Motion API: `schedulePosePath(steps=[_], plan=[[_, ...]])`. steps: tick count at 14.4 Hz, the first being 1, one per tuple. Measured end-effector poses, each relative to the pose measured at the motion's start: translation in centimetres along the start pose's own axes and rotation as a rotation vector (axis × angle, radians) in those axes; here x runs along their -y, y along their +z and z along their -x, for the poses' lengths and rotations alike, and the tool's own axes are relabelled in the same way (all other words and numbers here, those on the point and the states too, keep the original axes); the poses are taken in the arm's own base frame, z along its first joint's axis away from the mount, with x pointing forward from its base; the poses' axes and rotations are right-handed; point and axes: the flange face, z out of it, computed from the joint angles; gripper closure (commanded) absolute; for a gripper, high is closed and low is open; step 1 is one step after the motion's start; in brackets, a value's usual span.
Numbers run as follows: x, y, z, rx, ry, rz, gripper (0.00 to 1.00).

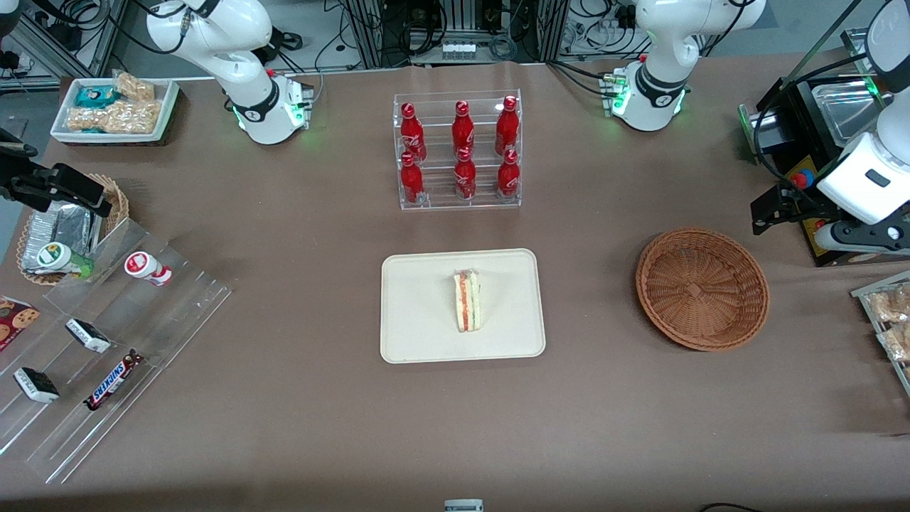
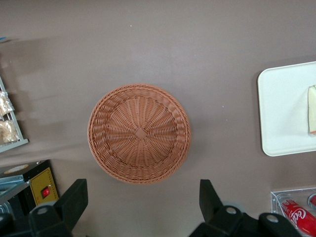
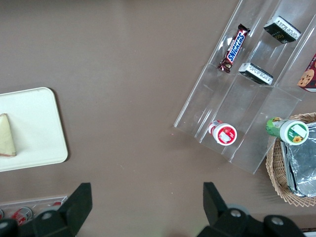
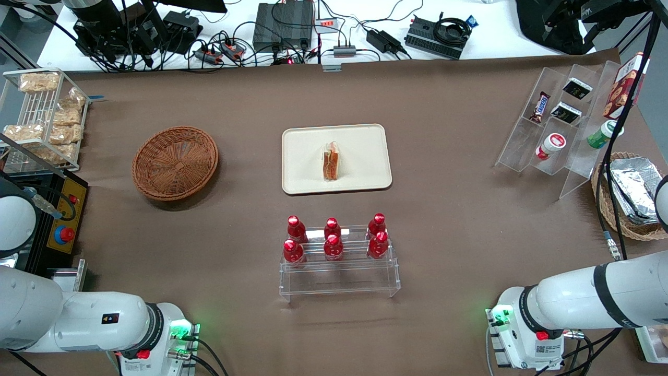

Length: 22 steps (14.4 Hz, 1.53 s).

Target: Place sandwich from basket to tray

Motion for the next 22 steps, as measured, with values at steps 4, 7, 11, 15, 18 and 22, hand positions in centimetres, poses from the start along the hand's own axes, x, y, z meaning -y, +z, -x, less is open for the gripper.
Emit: schedulePosePath(steps=[4,7,11,15,18,22], plan=[[0.0,-0.5,0.6,0.048,0.000,0.004,0.00],[0.1,-0.7,0.0,0.040,-0.001,0.005,0.00],[0.0,-0.9,-0.2,0.034,-0.004,0.033,0.00],[-0.2,-0.7,-0.3,0.036,-0.009,0.054,0.00],[-0.3,-0.7,-0.4,0.036,-0.017,0.056,0.00],[-0.7,-0.3,-0.4,0.045,-0.011,0.057,0.00]])
